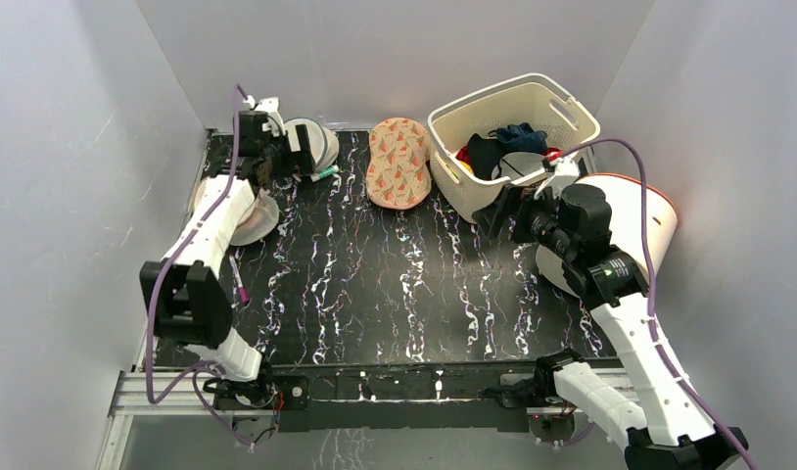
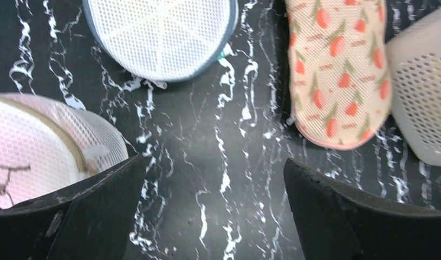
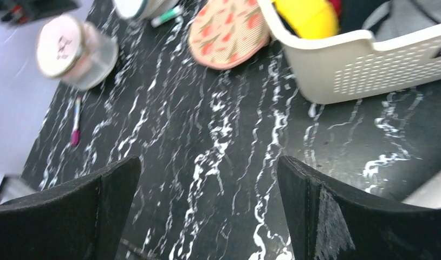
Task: Unzip the laundry bag and remove the bra
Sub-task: Pick up the laundry bag at the center of the board.
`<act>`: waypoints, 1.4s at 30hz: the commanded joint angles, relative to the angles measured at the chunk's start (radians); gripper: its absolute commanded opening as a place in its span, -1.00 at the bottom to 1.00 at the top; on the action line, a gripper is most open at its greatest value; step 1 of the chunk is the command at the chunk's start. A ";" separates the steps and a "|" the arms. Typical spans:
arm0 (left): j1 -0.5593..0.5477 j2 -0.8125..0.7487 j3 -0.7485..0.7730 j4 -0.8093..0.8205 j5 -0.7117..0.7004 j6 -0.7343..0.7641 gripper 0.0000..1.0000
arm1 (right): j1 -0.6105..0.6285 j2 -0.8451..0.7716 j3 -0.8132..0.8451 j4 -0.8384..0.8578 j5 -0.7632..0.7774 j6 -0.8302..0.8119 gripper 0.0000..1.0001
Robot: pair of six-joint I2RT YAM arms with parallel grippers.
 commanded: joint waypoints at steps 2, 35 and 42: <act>-0.016 0.140 0.129 0.076 -0.083 0.119 0.97 | -0.007 0.012 0.084 -0.080 -0.232 -0.061 0.96; -0.146 0.680 0.567 0.414 -0.696 0.416 -0.59 | -0.006 0.020 0.207 -0.325 -0.153 -0.011 0.96; -0.146 0.543 0.553 0.361 -0.701 0.390 -0.76 | -0.006 0.012 0.182 -0.305 -0.153 -0.014 0.96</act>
